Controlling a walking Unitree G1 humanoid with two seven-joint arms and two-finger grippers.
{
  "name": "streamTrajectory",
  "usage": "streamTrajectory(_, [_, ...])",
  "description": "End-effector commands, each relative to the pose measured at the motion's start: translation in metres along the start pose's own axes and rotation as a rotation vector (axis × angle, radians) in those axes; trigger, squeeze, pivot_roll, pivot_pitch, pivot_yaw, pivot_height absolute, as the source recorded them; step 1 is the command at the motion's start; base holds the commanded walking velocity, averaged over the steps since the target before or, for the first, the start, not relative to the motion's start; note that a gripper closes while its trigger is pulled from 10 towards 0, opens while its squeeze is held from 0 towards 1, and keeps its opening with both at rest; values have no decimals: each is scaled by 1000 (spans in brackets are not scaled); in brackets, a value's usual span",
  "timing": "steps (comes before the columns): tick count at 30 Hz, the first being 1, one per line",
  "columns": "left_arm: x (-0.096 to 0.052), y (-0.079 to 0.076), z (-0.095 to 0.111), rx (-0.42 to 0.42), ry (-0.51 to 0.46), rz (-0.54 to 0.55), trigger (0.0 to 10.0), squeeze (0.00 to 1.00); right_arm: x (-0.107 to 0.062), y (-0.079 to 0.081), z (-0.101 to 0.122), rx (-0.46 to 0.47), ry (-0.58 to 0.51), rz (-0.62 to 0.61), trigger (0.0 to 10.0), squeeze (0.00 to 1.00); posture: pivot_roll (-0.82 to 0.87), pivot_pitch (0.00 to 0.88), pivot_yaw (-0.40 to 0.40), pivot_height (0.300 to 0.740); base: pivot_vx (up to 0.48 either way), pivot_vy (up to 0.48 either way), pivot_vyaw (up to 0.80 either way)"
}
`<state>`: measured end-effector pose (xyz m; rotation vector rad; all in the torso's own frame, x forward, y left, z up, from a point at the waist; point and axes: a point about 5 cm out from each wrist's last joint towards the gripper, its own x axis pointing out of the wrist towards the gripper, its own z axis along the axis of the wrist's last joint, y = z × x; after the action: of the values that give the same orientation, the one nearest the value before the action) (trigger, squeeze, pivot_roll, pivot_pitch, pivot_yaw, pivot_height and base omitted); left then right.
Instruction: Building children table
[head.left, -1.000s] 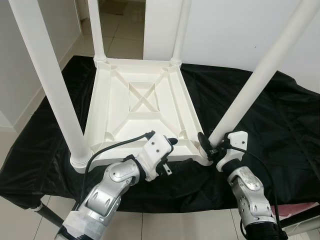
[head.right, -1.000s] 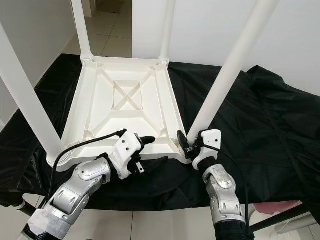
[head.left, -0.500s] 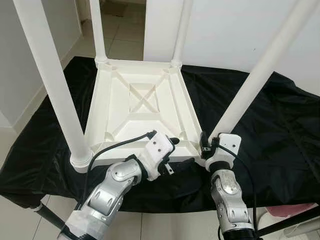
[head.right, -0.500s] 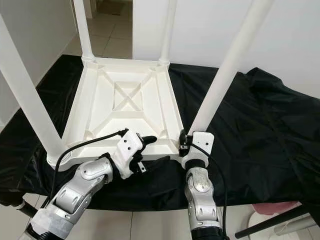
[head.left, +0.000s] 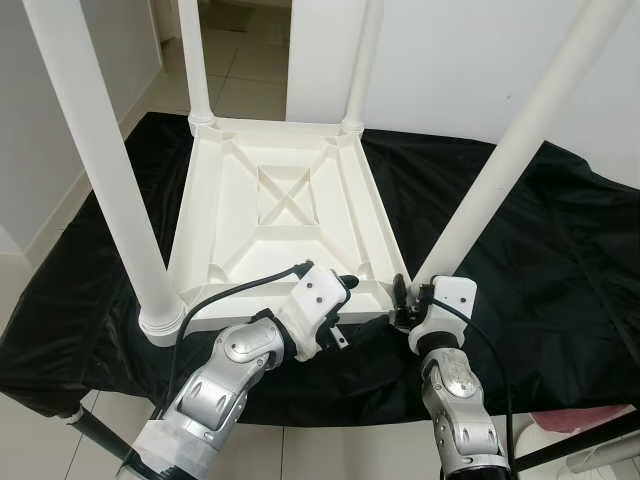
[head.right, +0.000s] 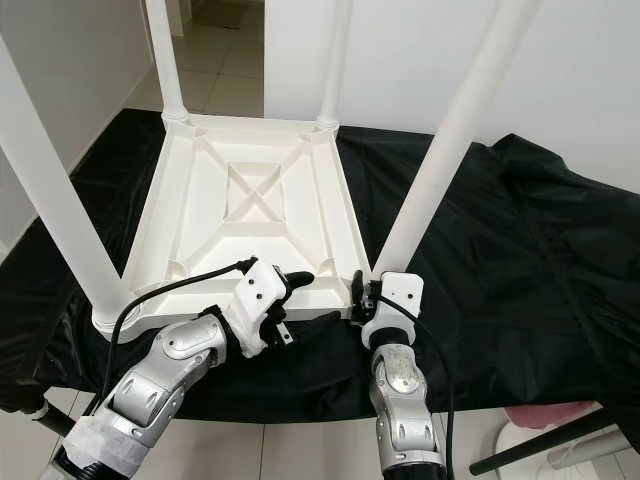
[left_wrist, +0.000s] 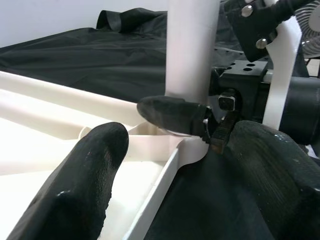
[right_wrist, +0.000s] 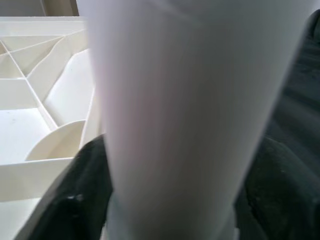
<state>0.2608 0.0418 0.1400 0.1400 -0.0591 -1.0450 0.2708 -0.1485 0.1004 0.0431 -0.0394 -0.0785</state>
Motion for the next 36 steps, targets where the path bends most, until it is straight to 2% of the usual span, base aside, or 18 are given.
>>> streamTrajectory(1, [2, 0, 0, 8, -4, -14, 10000, 0, -2, -6, -4, 1, 10, -8, 10000, 1000, -23, 0, -98, 740, 0, 0, 0])
streamTrajectory(7, [3, -1, 0, 22, -2, -8, 10000, 0, -6, -11, -3, -12, -36, 63, 10000, 1000, -27, 0, -98, 740, 0, 0, 0])
streamTrajectory(8, [2, -1, -1, 26, 0, -8, 10000, 0, -7, -13, -3, -8, -44, 81, 10000, 31, -27, 0, -95, 740, 0, 0, 0])
streamTrajectory(9, [2, -1, -1, 28, 1, -9, 10000, 0, -8, -14, -2, 6, -53, 114, 10000, 0, -26, 0, -94, 740, 0, 0, 0])
streamTrajectory(11, [1, -1, -2, 29, 2, -10, 10000, 0, -9, -15, -2, 16, -59, 139, 10000, 0, -26, 0, -94, 740, 0, 0, 0])
streamTrajectory(13, [1, -3, -2, 30, 4, -27, 10000, 0, -8, -16, 1, 18, -79, 216, 10000, 0, -27, 0, -90, 740, 0, 0, 0])
streamTrajectory(17, [1, -5, -2, 30, 3, -43, 10000, 0, -5, -19, 3, 7, -94, 259, 10000, 0, -27, 0, -87, 740, 0, 0, 0])
streamTrajectory(22, [2, -5, -1, 41, 2, -51, 10000, 0, 10, -31, 10, -35, -121, 355, 10000, 0, -31, 0, -78, 740, 0, 0, 0])
streamTrajectory(31, [4, -2, 0, 48, 2, -50, 10000, 0, 26, -31, 12, -84, -74, 565, 10000, 0, -23, 0, -71, 740, 0, 0, 0])
streamTrajectory(33, [4, -1, 1, 54, 1, -50, 10000, 0, 27, -30, 11, -99, -57, 645, 7608, 0, -17, 0, -73, 740, 0, 0, 0])
streamTrajectory(34, [4, -1, 1, 54, 1, -50, 10000, 0, 27, -30, 11, -99, -57, 645, 7608, 0, -17, 0, -73, 740, 0, 0, 0])
streamTrajectory(35, [4, -1, 1, 55, 2, -50, 10000, 0, 28, -30, 11, -110, -52, 670, 4549, 0, -17, 0, -72, 740, 0, 0, 0])
streamTrajectory(36, [4, -1, 2, 57, 2, -51, 10000, 0, 29, -30, 11, -118, -48, 691, 2745, 0, -17, 0, -72, 740, 0, 0, 0])
